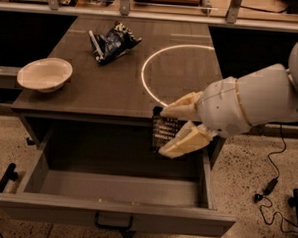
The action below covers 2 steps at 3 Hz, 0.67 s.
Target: Place rxbar chocolate into top drawer
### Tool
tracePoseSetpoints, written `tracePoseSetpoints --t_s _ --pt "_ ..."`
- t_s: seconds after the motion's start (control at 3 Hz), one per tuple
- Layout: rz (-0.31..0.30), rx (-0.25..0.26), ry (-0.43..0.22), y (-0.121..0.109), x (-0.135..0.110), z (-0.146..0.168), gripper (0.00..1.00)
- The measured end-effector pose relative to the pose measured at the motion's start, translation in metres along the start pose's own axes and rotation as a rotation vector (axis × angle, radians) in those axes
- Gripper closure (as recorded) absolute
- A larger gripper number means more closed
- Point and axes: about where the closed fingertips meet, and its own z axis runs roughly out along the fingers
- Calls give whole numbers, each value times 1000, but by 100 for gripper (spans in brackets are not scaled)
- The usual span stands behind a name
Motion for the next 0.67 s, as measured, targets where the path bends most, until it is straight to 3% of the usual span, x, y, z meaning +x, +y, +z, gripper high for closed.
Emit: tracePoseSetpoints --t_s 0.67 --pt "-28 -133 103 53 39 80 100"
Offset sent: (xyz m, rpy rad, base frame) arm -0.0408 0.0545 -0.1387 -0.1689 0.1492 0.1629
